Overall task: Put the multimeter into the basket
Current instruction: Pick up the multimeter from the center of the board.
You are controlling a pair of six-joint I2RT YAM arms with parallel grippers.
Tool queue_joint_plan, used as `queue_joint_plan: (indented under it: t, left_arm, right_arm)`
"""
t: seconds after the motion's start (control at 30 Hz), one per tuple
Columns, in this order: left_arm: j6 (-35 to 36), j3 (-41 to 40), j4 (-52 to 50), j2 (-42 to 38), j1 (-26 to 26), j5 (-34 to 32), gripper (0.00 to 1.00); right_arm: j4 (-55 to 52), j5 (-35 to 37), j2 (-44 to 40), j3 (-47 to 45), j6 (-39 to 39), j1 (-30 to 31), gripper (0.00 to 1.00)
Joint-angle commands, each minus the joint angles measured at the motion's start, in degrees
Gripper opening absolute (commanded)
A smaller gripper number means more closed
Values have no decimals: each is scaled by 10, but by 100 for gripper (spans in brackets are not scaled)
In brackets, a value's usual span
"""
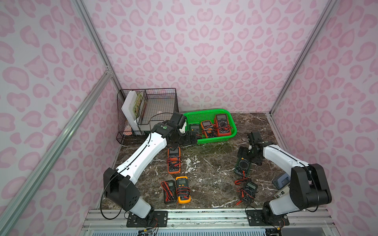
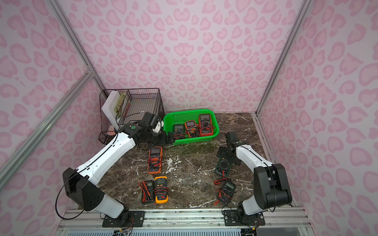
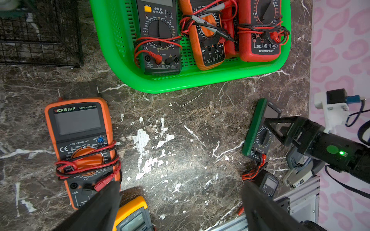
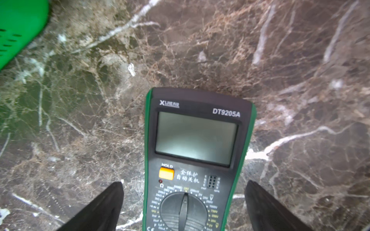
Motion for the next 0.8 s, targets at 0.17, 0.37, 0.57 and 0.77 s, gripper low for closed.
queue_joint_plan:
  t: [0.17, 0.37, 0.57, 0.77]
  left_arm:
    - [-11, 3, 0, 6, 0, 0, 98]
    - [-10, 10, 0, 14, 1, 4, 98]
    - [-8, 17, 0, 17, 1, 4, 98]
    - [-4, 21, -3, 21, 7, 11, 98]
  right_arm:
    - [17, -8, 21, -14, -12, 0, 100]
    - [33, -20, 47, -13, -16, 0, 100]
    - [38, -28, 67, -4, -24, 0, 90]
    - [40, -35, 63, -3, -26, 0, 73]
